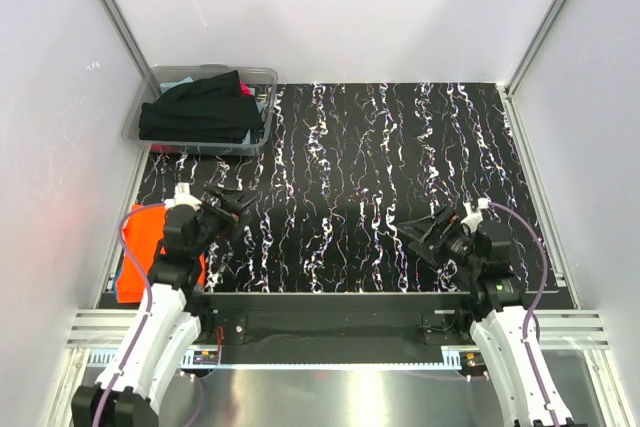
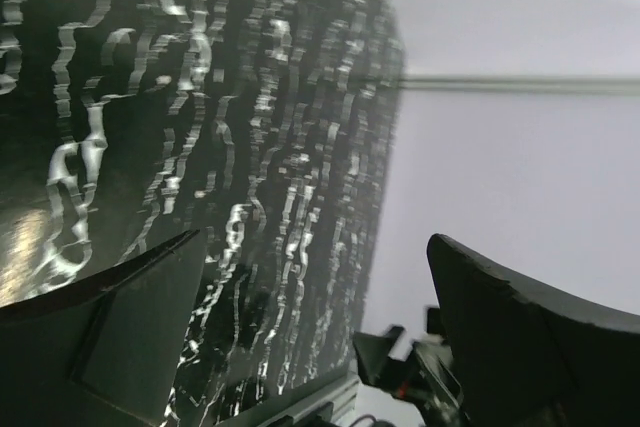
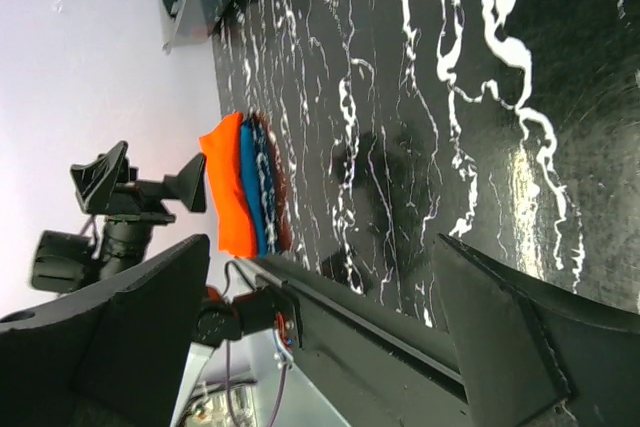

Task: Fold and stack the t-shirts
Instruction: Grab the tshirt from the pile

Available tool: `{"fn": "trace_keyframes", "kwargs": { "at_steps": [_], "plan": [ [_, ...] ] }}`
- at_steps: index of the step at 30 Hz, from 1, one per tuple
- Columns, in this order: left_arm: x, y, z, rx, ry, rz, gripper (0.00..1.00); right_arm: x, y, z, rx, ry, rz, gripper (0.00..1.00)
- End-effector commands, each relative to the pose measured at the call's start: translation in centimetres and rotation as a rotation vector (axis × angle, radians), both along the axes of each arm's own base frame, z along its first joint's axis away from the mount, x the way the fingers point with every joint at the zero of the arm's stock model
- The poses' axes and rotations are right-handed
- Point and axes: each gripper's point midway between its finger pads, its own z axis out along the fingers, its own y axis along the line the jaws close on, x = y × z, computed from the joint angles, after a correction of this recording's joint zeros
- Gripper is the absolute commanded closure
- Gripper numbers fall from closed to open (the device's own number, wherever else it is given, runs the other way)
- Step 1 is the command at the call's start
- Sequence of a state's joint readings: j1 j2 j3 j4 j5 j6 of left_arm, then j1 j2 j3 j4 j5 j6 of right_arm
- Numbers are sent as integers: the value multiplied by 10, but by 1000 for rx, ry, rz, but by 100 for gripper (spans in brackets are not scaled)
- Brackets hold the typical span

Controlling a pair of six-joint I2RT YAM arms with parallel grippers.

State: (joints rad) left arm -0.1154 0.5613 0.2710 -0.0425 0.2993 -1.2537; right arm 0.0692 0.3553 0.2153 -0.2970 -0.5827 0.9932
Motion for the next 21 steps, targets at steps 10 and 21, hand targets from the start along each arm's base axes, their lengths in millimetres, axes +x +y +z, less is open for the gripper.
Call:
{"fn": "trace_keyframes", "kwargs": {
  "at_steps": [10, 21],
  "plan": [
    [93, 64, 92, 333, -39, 125, 1, 21, -16, 67, -180, 94, -25, 0],
    [221, 160, 91, 596, 155, 232, 5, 61, -43, 100, -534, 8, 18, 0]
  ]
}}
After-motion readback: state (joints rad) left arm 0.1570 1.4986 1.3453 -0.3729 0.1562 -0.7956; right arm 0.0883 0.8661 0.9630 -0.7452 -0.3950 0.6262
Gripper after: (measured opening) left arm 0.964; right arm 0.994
